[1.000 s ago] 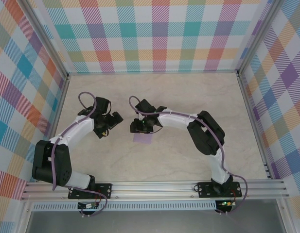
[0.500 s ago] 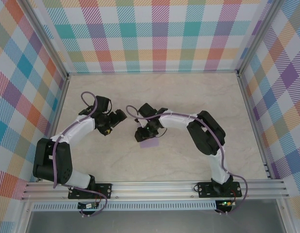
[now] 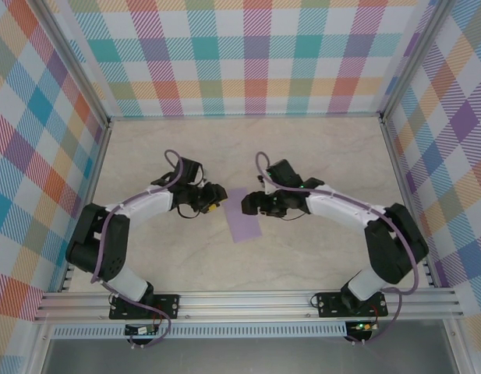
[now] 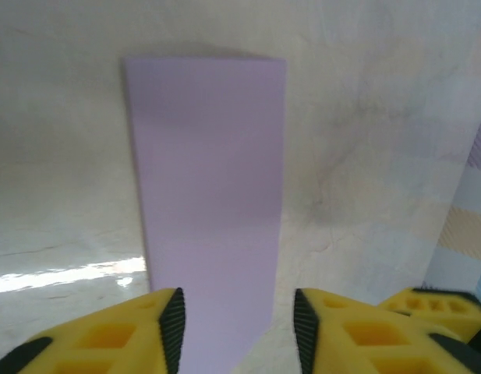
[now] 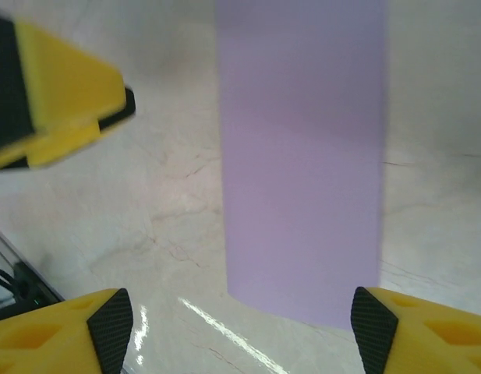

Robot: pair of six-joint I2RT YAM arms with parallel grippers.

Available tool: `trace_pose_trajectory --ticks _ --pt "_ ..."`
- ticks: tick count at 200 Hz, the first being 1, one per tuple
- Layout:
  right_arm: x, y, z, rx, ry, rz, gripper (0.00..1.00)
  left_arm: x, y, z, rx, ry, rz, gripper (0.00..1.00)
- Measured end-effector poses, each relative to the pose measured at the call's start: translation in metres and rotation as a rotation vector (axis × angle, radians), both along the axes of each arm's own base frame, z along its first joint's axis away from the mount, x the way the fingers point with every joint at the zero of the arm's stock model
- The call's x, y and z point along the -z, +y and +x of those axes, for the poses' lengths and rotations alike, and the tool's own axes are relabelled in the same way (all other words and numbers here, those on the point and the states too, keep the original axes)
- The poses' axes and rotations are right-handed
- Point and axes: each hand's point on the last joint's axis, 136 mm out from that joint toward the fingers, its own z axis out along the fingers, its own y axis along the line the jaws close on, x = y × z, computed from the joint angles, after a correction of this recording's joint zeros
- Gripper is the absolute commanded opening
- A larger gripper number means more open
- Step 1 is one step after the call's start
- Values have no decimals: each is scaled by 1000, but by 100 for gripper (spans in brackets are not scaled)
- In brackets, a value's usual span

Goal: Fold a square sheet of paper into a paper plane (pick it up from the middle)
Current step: Move the paper to the center of the table, then third fold the triangle at the center of the table.

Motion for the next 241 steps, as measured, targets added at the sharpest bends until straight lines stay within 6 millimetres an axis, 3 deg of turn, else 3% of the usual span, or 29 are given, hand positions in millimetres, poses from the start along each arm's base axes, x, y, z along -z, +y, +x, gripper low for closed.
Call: trace_pose_trajectory --ticks 23,48,114,158,241 --pt "14 -25 -1 116 72 10 79 17 -25 -12 71 42 -3 22" --pt "28 -32 -8 163 147 18 78 34 -38 -17 109 78 22 15" --pt "47 -24 -12 176 250 43 66 65 -27 -23 108 137 158 10" --pt "59 -22 -16 178 303 34 56 65 -27 -22 113 127 192 8" --pt "68 -15 -16 139 331 9 49 66 -27 -22 114 131 203 6"
